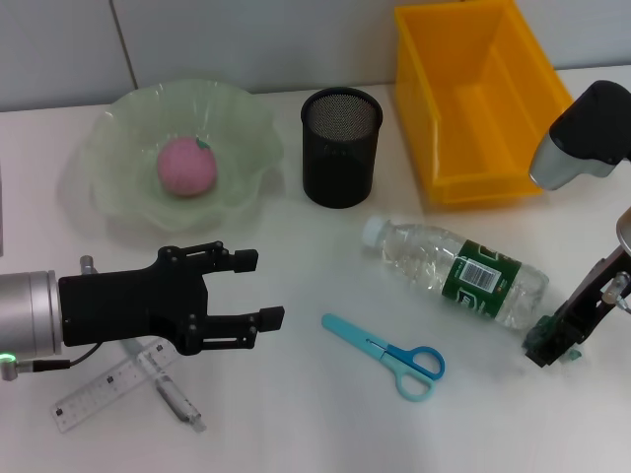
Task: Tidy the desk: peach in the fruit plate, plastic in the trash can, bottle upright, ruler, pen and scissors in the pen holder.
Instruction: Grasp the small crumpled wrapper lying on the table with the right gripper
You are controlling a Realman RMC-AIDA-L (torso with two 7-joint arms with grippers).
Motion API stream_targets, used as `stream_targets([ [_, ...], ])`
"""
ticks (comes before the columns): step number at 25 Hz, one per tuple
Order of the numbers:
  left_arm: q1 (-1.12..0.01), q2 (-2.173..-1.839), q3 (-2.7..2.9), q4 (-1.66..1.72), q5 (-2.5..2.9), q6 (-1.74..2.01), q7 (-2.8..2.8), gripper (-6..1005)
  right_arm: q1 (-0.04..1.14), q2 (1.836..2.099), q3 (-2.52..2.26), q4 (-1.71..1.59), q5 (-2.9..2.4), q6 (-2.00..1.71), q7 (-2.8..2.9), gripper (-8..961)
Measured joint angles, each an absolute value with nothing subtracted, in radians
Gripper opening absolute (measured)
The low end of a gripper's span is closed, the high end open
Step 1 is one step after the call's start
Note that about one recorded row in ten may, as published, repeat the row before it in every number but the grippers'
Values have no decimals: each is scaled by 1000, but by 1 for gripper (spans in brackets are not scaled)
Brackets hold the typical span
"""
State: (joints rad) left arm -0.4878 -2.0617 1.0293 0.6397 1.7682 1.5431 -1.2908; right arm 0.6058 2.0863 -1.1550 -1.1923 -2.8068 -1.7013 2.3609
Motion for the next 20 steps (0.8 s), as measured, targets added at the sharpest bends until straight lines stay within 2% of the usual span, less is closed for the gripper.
stream_targets([
  [20, -488, -2060, 1029, 641, 1766, 1549, -1289, 812, 607, 2086, -1158, -1183, -2807, -1696, 2363, 652],
])
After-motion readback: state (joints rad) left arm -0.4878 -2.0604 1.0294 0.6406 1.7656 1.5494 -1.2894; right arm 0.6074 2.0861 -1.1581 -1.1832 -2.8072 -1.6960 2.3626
